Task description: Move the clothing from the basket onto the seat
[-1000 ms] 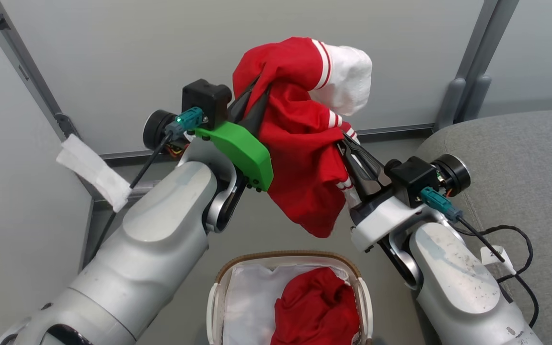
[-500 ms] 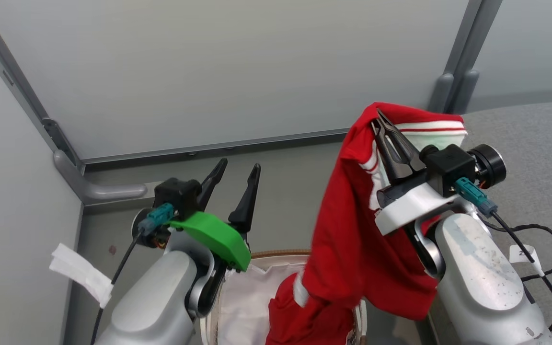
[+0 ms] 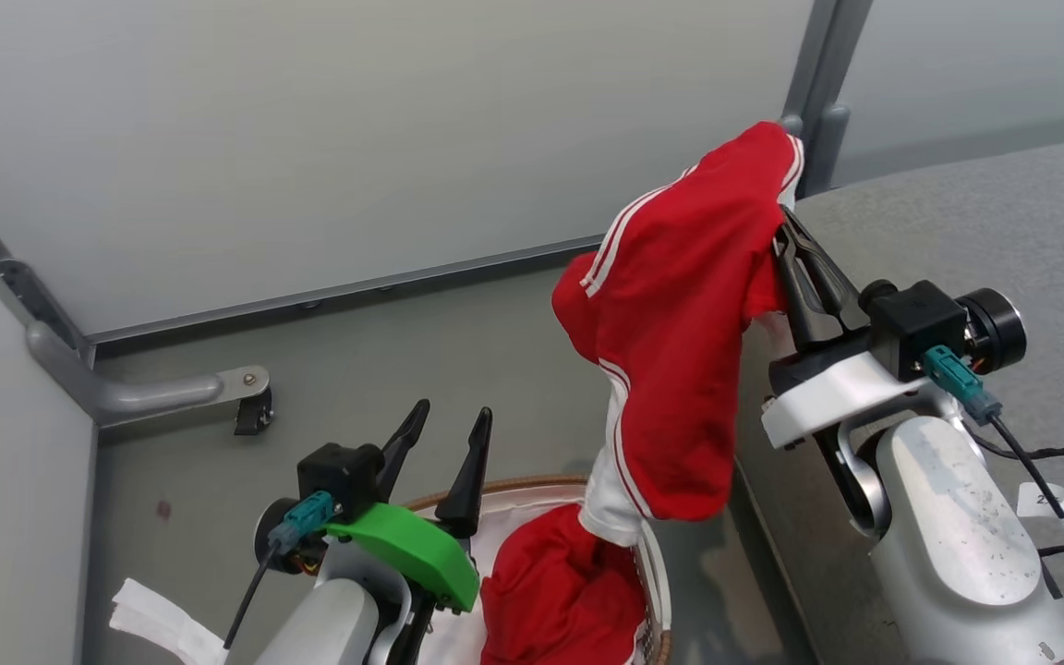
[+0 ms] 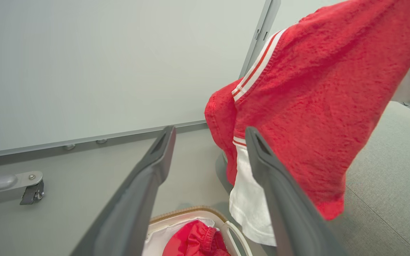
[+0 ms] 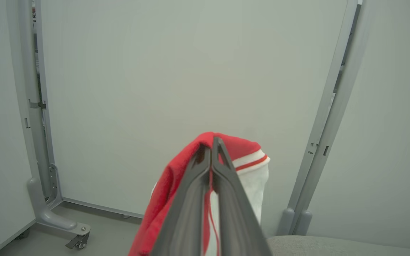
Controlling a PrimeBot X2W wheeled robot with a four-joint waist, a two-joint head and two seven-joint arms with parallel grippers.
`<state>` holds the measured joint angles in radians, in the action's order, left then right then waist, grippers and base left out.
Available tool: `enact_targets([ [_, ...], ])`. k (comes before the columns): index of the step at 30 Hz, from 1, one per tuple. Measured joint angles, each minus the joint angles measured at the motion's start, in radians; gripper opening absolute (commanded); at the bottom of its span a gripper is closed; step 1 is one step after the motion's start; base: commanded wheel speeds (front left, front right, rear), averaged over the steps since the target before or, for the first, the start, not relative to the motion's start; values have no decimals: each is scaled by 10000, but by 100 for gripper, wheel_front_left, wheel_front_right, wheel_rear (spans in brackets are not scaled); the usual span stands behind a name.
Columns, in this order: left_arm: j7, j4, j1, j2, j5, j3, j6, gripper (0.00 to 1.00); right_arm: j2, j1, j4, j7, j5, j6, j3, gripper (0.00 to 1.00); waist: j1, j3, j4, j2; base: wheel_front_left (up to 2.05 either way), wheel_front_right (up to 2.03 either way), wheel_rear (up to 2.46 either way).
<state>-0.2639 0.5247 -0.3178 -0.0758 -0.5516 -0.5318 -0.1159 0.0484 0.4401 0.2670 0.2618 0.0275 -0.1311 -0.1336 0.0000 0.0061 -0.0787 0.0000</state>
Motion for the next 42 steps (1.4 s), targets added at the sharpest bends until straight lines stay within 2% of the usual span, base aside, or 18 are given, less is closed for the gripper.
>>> enact_targets([
  [9,0,-270,100,217,420,282,-115,100,0,228,-213,0,-309,-4,479,0,0,223,-1171,0,0,0,0],
  [16,0,-430,-80,263,522,-113,-119,100,8,439,-259,0,-504,-4,1039,0,0,582,-2177,0,0,0,0],
  [21,0,-589,-314,278,520,-383,-119,100,12,896,-257,0,-688,-4,1699,0,0,1059,-2537,0,0,0,0],
  [26,0,-742,-670,282,531,-598,-127,100,8,2012,-240,0,-1367,-4,2568,0,0,1648,-2572,0,0,0,0],
  [32,0,-918,-1106,267,702,-665,-130,100,65,4237,-278,0,-2514,-4,3806,0,0,2412,-2279,0,0,0,0],
  [37,0,-1122,-1541,157,823,-629,-130,100,813,6027,-414,2,-2941,-4,4700,0,0,3194,-1908,0,0,0,0],
  [42,0,-1398,-1970,92,1047,-575,-130,100,1450,6583,-50,13,-3246,-4,5265,0,1,4032,-1548,0,0,0,0],
])
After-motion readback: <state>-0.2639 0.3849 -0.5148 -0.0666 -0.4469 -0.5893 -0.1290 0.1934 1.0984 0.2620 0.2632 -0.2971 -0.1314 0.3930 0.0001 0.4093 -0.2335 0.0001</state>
